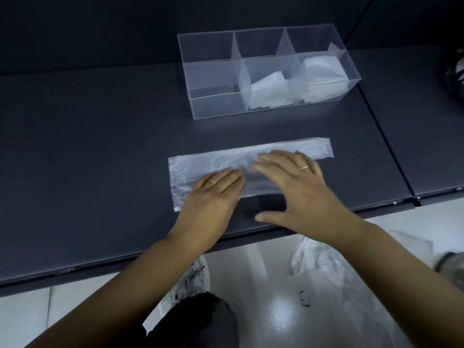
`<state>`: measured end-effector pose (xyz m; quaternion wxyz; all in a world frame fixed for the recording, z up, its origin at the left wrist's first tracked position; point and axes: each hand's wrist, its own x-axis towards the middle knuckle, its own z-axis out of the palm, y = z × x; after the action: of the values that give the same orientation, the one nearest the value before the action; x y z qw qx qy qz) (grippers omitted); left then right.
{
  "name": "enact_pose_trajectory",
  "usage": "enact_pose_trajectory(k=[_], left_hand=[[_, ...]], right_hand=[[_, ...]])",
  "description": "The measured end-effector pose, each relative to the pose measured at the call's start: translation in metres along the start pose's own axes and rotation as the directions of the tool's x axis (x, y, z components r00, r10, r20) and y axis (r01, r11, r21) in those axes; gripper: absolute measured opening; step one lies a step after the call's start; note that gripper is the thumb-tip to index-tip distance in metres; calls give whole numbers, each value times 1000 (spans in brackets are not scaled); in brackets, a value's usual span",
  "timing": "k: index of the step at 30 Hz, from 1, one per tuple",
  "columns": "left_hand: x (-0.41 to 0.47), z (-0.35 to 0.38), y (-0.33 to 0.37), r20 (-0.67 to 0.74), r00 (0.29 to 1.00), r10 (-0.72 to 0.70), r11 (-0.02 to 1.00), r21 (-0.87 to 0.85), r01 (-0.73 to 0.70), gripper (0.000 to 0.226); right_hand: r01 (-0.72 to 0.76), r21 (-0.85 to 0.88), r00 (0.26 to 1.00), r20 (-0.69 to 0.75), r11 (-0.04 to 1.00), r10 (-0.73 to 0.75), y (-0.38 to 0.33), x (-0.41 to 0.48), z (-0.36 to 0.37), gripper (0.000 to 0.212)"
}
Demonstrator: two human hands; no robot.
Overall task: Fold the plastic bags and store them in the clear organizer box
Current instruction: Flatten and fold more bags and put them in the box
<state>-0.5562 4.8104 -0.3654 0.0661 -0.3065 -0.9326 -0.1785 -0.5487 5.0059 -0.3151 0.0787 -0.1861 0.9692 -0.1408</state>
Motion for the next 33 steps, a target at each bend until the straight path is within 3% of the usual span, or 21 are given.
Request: enact_pose_trajectory(k=[2,4,7,11,16,19,21,25,30,33], left_hand=[[0,-6,2,9,1000,-8,998,-54,8,33],[-4,-15,-4,11,999,-30,993,-116,31,25],[-19,-34,-26,53,962,-269,898,-347,270,24],[-34,-50,-58,147,816,-560,623,-574,531,20],[-23,-55,-69,164,677,-718,353,-753,556,16],[-19,-52,-67,210,713,-669,444,-657,610,39],[-18,-45,-67,209,697,-686,472,-601,645,42],[-16,-32,-67,23,675,-738,593,-456,664,17],[-10,-32,-51,-92,663,-743,659,-279,699,41],[-6,-32,-30,-256,800,-543,837,-94,538,41]], right_hand=[[4,58,998,-64,998,-1,3,6,12,36],[-64,272,983,-151,960,109,11,8,16,9],[-216,608,961,-6,764,277,24,7,12,12],[-269,723,929,20,637,369,32,18,10,16],[-304,711,875,-56,635,482,29,40,14,25],[-373,665,839,-57,647,542,27,49,18,26],[-410,631,825,-52,659,563,26,54,21,22],[-469,563,777,-104,681,621,19,60,24,22],[-486,459,735,-247,744,632,8,59,34,20],[-496,413,716,-303,764,629,8,62,40,19]])
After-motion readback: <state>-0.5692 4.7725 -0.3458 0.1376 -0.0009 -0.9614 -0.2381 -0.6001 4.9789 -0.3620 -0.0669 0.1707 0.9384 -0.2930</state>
